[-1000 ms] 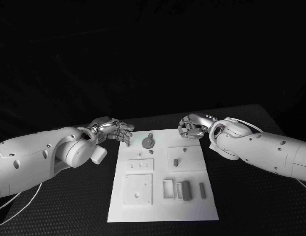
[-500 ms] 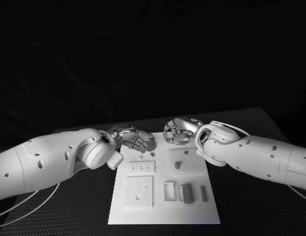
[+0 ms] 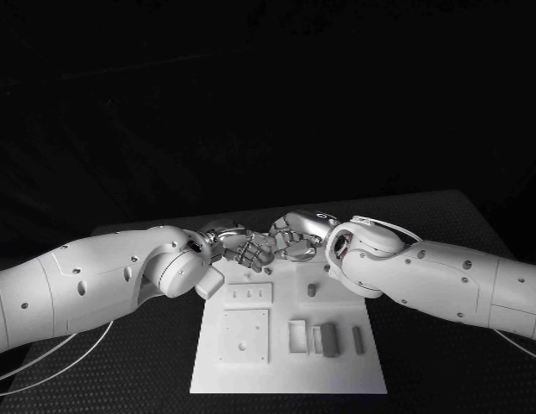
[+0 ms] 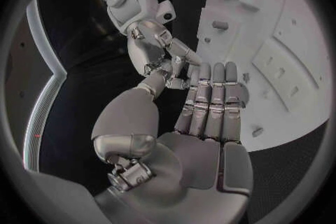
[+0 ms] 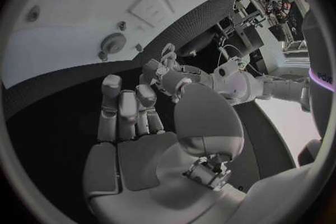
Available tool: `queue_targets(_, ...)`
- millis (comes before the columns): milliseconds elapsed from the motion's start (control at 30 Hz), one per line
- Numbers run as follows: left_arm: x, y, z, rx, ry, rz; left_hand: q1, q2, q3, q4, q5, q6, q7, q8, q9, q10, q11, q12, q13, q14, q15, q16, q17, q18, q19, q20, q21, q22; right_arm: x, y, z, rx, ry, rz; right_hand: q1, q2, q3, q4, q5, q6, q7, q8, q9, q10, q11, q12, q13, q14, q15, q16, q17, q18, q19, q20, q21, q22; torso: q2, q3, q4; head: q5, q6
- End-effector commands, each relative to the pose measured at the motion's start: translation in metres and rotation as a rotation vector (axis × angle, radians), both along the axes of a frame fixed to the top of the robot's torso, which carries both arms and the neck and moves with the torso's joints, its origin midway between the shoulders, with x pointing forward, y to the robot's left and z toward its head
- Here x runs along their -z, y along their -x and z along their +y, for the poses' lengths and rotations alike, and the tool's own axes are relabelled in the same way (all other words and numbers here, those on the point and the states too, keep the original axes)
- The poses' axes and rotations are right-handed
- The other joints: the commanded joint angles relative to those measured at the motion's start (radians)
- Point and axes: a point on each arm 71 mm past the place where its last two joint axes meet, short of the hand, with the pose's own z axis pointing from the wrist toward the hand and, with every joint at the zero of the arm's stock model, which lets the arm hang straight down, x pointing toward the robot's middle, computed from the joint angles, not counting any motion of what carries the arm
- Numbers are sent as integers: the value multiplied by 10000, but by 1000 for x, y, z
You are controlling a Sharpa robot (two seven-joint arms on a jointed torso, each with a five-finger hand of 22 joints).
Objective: Assemble the parts on the task board
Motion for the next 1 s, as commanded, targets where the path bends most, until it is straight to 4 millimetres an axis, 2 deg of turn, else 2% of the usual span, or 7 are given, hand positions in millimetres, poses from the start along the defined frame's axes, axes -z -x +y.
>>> queue_targets(33, 0, 1, -3, 119, -29, 62, -92, 0, 6, 70, -1, -16, 31, -64, -12, 33, 69, -42, 14, -27, 10, -37, 15, 204, -32, 12, -65, 14, 0, 3, 5, -213, 156, 12, 41, 3, 13, -24, -14, 2129, -103, 28, 9, -195, -115, -11, -15, -23, -46, 57, -5, 134, 13, -68, 65, 173, 2, 3, 9, 7, -39)
queue_targets(267, 1, 1, -3, 184, -124, 163, -95, 34, 17, 73, -1, 4, 34, -63, -13, 50, 62, -51, 23, -21, 7, -43, 34, 209, -28, 9, -65, 25, -1, 6, 9, -299, 85, -8, 34, 6, 12, -26, -14, 2129, -102, 23, 10, -203, -114, -18, -30, -15, -50, 55, -4, 134, 17, -72, 65, 170, 2, 5, 4, 40, -70)
queue_targets(1000, 3, 1, -1, 189, -355, 199, -151, 21, 5, 74, -2, 116, 19, -40, -14, 170, 8, -53, 85, 42, -17, -48, 125, 221, 13, -7, -50, 78, -2, 8, 9, -300, 92, 13, 24, 9, 13, -29, -14, 2138, -104, 12, 14, -187, -116, -17, -42, 24, -67, 49, 16, 134, 35, -85, 68, 162, 9, 0, 2, 27, -86)
